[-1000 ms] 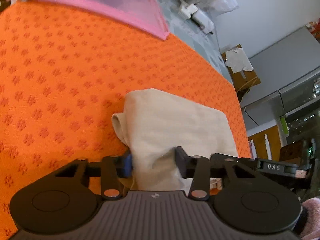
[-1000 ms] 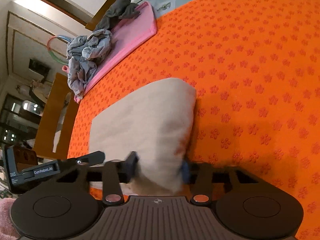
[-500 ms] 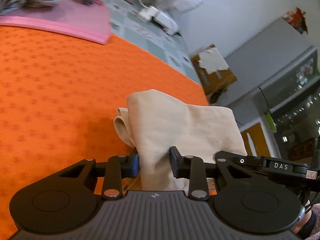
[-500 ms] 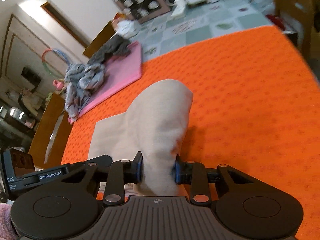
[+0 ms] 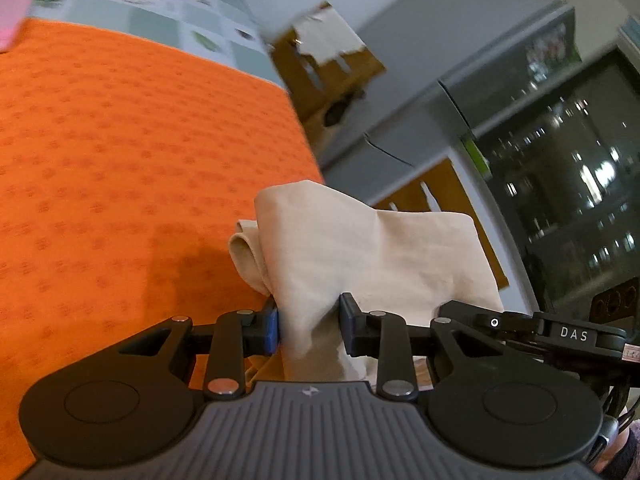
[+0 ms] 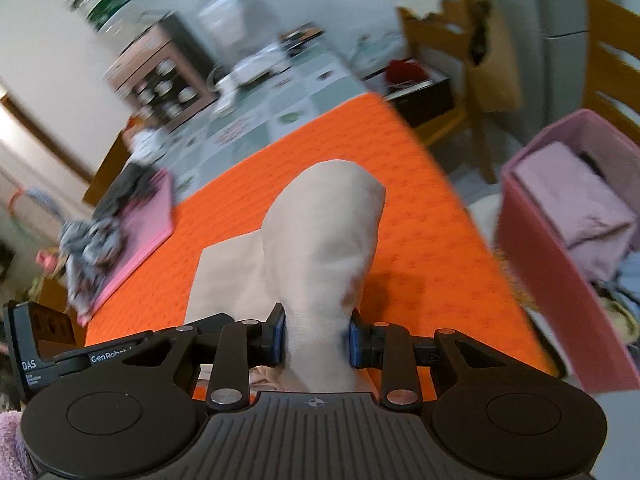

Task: Fold clothes
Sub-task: 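Grasp the folded trousers with both grippers and lift them off the mat, then carry the folded trousers with both grippers over the pink basket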

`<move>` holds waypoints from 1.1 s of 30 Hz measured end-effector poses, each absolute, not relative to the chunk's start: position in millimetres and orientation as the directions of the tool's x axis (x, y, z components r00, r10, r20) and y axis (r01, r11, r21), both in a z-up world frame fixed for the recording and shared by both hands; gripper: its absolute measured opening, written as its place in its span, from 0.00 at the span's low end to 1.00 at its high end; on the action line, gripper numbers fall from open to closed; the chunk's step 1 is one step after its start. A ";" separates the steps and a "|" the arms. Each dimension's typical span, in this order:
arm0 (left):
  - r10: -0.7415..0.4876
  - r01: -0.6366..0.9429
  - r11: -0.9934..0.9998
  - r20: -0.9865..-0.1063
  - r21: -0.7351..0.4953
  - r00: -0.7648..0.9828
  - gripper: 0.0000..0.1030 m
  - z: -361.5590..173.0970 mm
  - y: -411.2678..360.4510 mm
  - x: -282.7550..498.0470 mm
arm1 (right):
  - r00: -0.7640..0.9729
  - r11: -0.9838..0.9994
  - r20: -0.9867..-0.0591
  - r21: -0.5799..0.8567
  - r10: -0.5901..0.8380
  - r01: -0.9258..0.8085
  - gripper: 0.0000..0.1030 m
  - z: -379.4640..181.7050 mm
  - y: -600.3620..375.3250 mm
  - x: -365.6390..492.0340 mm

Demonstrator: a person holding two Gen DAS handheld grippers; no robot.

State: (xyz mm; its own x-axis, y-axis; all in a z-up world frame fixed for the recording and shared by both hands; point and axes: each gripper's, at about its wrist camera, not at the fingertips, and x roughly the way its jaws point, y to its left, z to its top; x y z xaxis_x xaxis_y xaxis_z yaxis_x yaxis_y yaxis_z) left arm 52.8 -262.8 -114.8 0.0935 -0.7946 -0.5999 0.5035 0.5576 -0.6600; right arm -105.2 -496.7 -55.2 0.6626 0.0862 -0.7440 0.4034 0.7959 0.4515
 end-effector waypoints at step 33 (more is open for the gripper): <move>-0.637 0.404 0.745 -0.747 -0.531 0.192 0.31 -205.8 -640.3 51.0 | 0.603 0.800 -0.768 0.493 0.216 0.342 0.32 -152.7 -867.2 -71.5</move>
State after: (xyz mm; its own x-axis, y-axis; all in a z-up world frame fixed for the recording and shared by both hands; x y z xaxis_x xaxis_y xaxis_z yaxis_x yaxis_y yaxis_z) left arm 51.0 -640.3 -205.8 0.1916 -0.6369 -0.7467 0.4040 0.7446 -0.5314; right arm -71.5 -867.2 -152.7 0.6034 0.2155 -0.7677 0.3419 0.7998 0.4933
